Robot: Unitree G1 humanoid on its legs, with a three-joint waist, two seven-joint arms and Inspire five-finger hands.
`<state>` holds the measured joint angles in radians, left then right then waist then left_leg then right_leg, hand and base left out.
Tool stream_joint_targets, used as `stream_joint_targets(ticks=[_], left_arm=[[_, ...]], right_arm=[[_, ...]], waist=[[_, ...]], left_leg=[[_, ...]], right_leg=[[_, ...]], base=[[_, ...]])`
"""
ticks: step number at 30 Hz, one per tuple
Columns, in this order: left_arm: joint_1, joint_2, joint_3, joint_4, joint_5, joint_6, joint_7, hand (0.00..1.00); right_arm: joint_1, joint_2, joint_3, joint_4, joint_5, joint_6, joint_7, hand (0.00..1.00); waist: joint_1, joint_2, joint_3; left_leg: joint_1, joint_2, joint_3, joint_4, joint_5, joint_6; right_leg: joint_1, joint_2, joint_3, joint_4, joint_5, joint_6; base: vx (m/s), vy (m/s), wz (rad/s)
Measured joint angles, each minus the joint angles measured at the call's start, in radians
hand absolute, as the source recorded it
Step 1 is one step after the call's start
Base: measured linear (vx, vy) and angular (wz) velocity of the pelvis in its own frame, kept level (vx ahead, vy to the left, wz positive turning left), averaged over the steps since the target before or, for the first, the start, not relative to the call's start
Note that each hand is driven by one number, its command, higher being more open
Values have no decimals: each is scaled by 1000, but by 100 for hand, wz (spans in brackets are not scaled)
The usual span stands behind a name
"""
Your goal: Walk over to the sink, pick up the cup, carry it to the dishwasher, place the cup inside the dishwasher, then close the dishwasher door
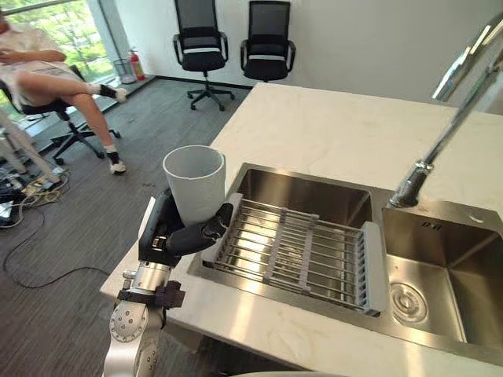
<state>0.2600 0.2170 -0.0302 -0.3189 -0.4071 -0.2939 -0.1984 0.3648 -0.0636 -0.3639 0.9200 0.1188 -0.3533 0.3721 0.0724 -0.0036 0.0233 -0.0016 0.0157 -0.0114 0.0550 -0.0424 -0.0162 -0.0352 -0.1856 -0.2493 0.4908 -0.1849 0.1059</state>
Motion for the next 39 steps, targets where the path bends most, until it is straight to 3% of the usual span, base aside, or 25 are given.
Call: stream_joint_targets(ticks=[3, 7, 8, 9, 10, 11, 13, 14, 15, 16, 17, 18, 21, 27, 34, 39], left_arm=[[-4, -4, 0, -44, -4, -36, 35, 0], [-26, -7, -2, -65, -8, -43, 68, 0], [-27, -15, -17, -58, -9, -39, 72, 0], [-41, -4, -59, -81, -7, -53, 30, 0], [-41, -6, -59, -82, -7, -59, 23, 0], [-47, -6, -55, -77, -8, -59, 22, 0], [-51, -11, -64, -67, -18, -52, 27, 0], [-64, -13, -111, -62, -26, -49, 30, 0], [-83, -14, -152, -43, -32, -65, 17, 0], [-108, -48, -182, -13, -33, -77, -1, 0], [-122, -63, -196, 3, -33, -79, -2, 0], [-129, -67, -209, 40, -33, -85, -2, 0], [-132, -29, -215, 113, -33, -92, -2, 0], [-132, 4, -261, 147, -31, -38, 11, 0], [-132, 12, -271, 151, -25, -13, 60, 0], [-126, 6, -269, 154, -24, -4, 91, 0]], right_arm=[[-10, -12, 52, -10, 26, 1, 10, 100], [-51, -28, 62, -36, 36, 3, 14, 100], [-63, -39, 61, -47, 36, 3, 13, 100], [-68, -88, 99, -76, 35, -1, -4, 100], [-64, -89, 102, -93, 35, -5, -4, 100], [-66, -87, 95, -105, 35, -7, -5, 100], [-58, -68, 97, -110, 35, -16, -1, 100], [-40, -62, 94, -96, 35, -16, -4, 100], [-27, -35, 71, -66, 33, -21, -1, 100], [-25, -27, 53, -77, 36, -44, -7, 100], [-29, -30, 34, -87, 35, -47, -11, 100], [-41, -14, 23, -79, 35, -51, -12, 100], [-66, 14, 31, -65, 35, -66, -18, 100], [-100, 11, 100, -58, 35, 47, -102, 100], [-103, -7, 126, -23, 35, 86, -109, 100], [-101, -41, 170, -17, 32, 90, -101, 100]], waist=[[10, -2, 1], [35, 1, 50], [33, 31, 70], [3, 39, 78], [3, 50, 69], [3, 61, 62], [16, 65, 50], [-2, 66, 25], [-59, 23, -15], [-93, 52, -4], [-83, 65, 8], [-66, 69, 5], [-67, 52, -3], [-59, 36, 2], [-56, 32, -3], [-50, 31, 3]], left_leg=[[-50, -42, -27, 59, 23, 13], [-145, -64, -33, 178, 23, 11], [-157, -45, -31, 198, 23, -3], [-151, 107, 203, 396, -67, 38], [-107, 117, 202, 334, -107, 17], [-98, 113, 208, 294, -125, -23], [-134, 79, 190, 297, -108, -27], [-157, 36, 113, 229, -56, -20], [-140, 20, 164, 100, 11, 47], [-123, 95, 368, 208, -26, 19], [-89, 90, 401, 152, -15, -2], [-37, 78, 430, 73, -9, -5], [-1, 49, 422, 32, 5, -2], [-4, 16, 385, 11, 27, 26], [-7, -21, 327, -35, 58, 48], [-21, -46, 238, 25, 26, 72]], right_leg=[[-54, -38, 72, 110, -31, 1], [26, -25, 81, -91, -109, 1], [41, -7, 58, -112, -103, -7], [28, -54, -37, -93, -83, -31], [16, -50, -34, -88, -85, -17], [2, -53, -22, -77, -83, -7], [-3, -41, 0, -81, -63, -12], [0, -11, -4, -105, -59, -37], [2, 6, -101, -213, -45, -74], [38, -7, -208, -222, -12, -53], [37, -15, -234, -194, -12, -53], [40, -25, -250, -163, -11, -54], [87, -32, -245, -201, -12, -54], [117, -46, -265, -239, 9, -28], [135, -54, -268, -261, 31, -28], [136, -105, -258, -112, 30, -29]], base=[[-23, 42, 52], [-123, -46, 30], [-652, -48, 129], [-625, 53, 134], [-533, 173, 125], [-45, 189, 10], [-13, 123, 50], [58, 28, 213], [73, -48, 311], [83, -43, 258], [22, 58, 130], [6, 97, 24], [-19, 37, 7], [-49, 52, 18], [-46, 61, 28], [-19, 79, 56]])
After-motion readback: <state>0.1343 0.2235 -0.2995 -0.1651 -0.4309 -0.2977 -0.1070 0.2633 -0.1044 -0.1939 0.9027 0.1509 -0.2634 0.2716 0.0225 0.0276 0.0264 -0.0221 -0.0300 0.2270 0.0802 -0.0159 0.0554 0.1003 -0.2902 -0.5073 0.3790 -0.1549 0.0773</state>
